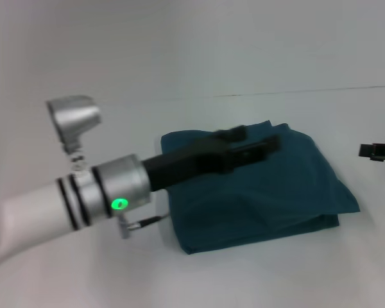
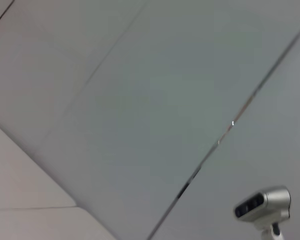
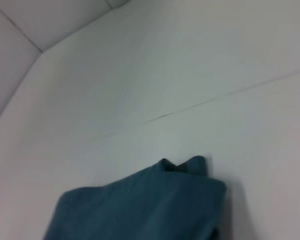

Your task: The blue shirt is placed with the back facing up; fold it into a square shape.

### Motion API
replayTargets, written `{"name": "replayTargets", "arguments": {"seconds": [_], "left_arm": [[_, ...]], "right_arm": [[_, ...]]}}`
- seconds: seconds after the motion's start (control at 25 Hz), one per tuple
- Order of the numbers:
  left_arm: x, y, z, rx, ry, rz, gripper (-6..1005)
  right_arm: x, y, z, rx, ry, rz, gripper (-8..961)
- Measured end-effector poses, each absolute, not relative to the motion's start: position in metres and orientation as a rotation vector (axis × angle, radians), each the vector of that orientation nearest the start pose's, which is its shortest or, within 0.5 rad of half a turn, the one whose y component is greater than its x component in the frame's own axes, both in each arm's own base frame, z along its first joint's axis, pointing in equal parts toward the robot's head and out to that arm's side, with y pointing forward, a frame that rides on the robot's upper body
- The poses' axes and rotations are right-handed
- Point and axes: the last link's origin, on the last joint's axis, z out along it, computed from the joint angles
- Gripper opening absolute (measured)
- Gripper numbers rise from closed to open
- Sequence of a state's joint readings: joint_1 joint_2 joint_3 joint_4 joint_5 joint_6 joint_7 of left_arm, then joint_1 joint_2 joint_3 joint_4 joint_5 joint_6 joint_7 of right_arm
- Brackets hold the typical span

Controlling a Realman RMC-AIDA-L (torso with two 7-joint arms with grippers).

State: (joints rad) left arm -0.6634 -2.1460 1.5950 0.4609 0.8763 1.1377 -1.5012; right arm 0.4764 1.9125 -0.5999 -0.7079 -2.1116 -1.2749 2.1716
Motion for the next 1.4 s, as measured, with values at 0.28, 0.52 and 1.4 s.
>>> {"name": "replayTargets", "arguments": {"seconds": [0.28, 0.52, 1.4], "left_arm": [[-0.177, 0.358, -0.063, -2.599, -0.82, -1.136, 963], [-0.195, 0.353, -0.049, -2.639, -0.663, -1.019, 961], [-0.212, 0.348, -0.047, -2.652, -0.63, -0.915, 950]], "right_arm": [[0.342, 0.366, 0.088, -1.902, 1.794, 0.629, 573], [0.342, 0.375, 0.081, -1.832, 1.879, 0.638, 623], [0.333, 0.401, 0.043, -1.762, 1.885, 0.544, 648]]}}
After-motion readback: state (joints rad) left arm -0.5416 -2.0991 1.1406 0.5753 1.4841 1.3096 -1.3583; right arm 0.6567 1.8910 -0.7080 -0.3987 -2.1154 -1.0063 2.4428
